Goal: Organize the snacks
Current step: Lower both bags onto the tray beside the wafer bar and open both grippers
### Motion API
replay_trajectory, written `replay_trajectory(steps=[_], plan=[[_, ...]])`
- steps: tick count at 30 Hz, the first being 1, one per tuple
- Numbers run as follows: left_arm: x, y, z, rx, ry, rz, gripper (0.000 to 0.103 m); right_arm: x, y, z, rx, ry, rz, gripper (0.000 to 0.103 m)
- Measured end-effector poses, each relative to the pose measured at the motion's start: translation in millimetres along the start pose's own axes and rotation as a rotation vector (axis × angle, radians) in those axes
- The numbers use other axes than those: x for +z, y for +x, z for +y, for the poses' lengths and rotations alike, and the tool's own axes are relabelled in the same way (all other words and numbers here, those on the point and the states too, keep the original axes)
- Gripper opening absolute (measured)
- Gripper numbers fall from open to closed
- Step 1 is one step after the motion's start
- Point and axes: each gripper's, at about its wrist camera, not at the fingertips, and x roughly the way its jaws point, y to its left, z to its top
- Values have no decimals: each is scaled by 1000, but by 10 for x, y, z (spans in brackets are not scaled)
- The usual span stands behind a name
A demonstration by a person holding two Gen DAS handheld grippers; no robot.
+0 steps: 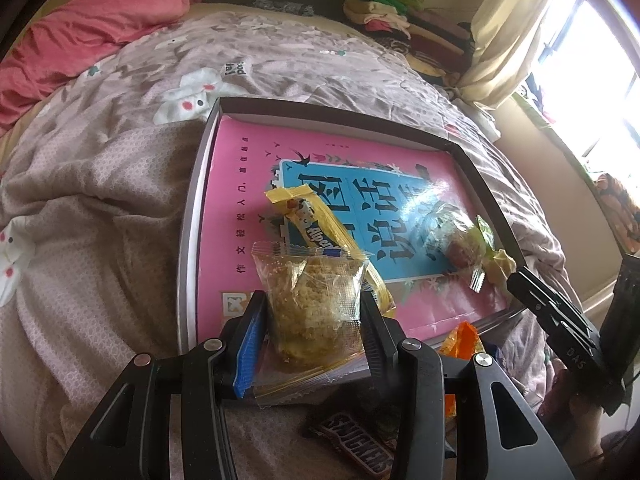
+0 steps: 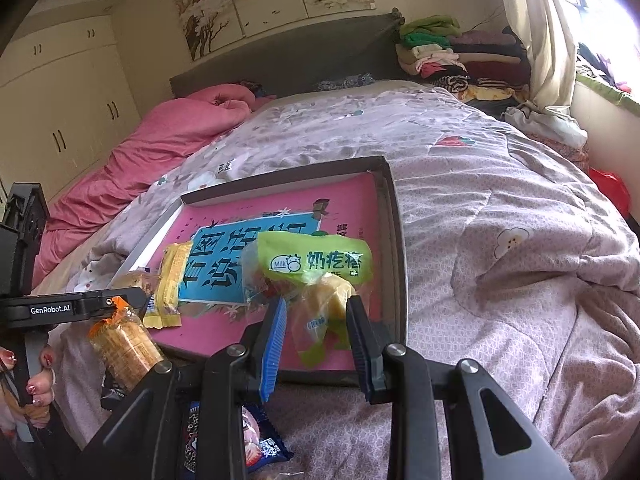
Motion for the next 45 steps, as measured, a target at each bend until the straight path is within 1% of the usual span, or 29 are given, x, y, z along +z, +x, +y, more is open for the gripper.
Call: replay_trajectory(steps=[6, 15, 22, 23, 24, 26, 31, 33, 38, 40, 41, 42, 45], plan=[[8, 10, 71, 8, -19, 2, 48, -3, -4, 11, 3, 0, -2, 32], [46, 73, 86, 40, -8, -9, 48, -2, -40, 28, -6, -1, -14, 32], [56, 73, 78, 35, -15, -9, 49, 7, -85, 24, -10, -5, -27, 32], [60, 69, 73, 32, -16, -11, 51, 7, -90, 23, -9, -4, -28, 32], [60, 52, 71, 32, -16, -14, 55, 10, -99, 27, -9, -3, -31, 32], [67, 12, 65, 33, -15, -23, 59, 14, -114, 26, -3, -1, -35, 34], [85, -84, 38, 31, -1, -40, 63, 17, -175, 36, 6, -3, -49, 39], [87, -122, 31, 26, 0, -47, 63, 10, -197, 38, 11, -1, -53, 43], [64, -252, 38, 13, 4, -68, 64, 6, -243, 48, 17, 1, -63, 44], [66, -305, 43, 14, 3, -81, 70, -2, -257, 58, 22, 1, -65, 46], [65, -333, 50, 11, 0, -87, 75, -10, -261, 61, 23, 1, -65, 48], [64, -353, 54, 6, -1, -91, 75, -16, -269, 66, 23, 0, -65, 50], [63, -422, 57, -1, -3, -104, 75, -23, -296, 79, 33, -1, -69, 52]])
